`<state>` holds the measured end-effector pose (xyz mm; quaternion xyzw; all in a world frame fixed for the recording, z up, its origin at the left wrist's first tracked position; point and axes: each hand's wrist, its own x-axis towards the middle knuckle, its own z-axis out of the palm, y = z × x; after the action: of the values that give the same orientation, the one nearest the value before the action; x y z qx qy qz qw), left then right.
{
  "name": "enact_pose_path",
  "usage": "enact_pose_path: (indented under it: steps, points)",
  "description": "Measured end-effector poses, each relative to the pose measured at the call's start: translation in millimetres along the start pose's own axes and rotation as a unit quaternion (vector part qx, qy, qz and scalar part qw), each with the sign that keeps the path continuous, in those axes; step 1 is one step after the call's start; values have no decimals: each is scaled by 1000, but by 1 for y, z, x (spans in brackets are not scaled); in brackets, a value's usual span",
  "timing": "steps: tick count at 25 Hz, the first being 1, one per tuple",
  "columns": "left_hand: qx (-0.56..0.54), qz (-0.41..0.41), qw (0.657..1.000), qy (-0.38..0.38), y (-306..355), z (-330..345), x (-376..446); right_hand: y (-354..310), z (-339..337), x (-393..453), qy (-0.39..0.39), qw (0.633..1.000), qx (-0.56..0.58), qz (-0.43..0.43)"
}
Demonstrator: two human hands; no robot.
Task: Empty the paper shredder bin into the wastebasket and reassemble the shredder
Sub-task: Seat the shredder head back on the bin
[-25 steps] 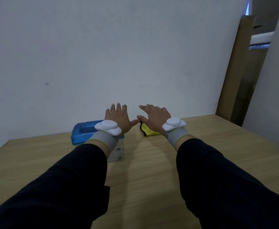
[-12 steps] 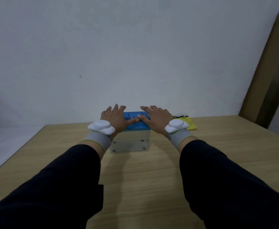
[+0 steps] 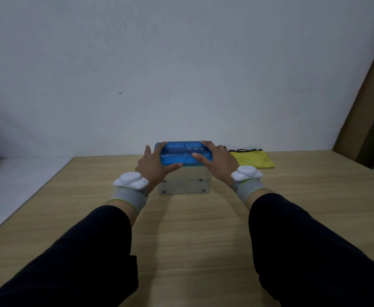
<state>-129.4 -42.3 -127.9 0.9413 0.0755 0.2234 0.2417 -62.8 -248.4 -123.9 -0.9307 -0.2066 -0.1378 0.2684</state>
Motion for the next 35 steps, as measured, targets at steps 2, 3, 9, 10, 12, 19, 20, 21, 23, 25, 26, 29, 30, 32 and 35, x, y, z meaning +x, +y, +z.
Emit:
enact_pose_path:
  steps: [2, 3, 9, 10, 12, 19, 20, 21, 23, 25, 26, 29, 30, 32, 35]
  points:
    - [-81, 26, 996, 27, -3, 3, -7, 0, 6, -3, 11, 998, 55, 1]
    - [-114, 36, 992, 39, -4, 5, -9, -1, 9, -5, 20, 996, 83, -1]
    - [-254, 10, 966, 53, -5, 12, -18, -1, 23, -16, 56, 980, 192, 2]
    - [-263, 7, 963, 57, -5, 12, -19, -1, 23, -17, 58, 978, 199, 0]
    - [-271, -5, 961, 65, -6, 15, -20, 1, 24, -16, 58, 976, 209, -2]
    - [-251, -41, 965, 60, -12, 14, -2, -4, 27, -2, 61, 970, 237, -3]
    - [-248, -41, 966, 62, -14, 12, 3, -7, 28, 2, 62, 969, 240, -4]
    - [-245, -41, 967, 63, -17, 9, 9, -10, 28, 8, 64, 968, 241, -5]
    - [-244, -37, 967, 63, -21, 6, 21, -15, 29, 20, 64, 969, 238, -6]
    - [-238, -32, 968, 71, -29, 2, 36, -21, 33, 36, 61, 969, 241, -10]
    - [-235, -29, 969, 73, -32, 0, 43, -24, 36, 43, 62, 968, 242, -13]
    - [-233, -29, 969, 81, -44, -1, 64, -29, 45, 67, 60, 968, 241, -19]
    - [-235, -32, 968, 84, -49, 0, 71, -30, 49, 75, 60, 968, 242, -20]
    - [-240, -37, 967, 83, -55, 1, 82, -32, 55, 88, 57, 968, 244, -21]
    - [-239, -44, 966, 84, -68, 6, 103, -33, 68, 112, 48, 967, 248, -21]
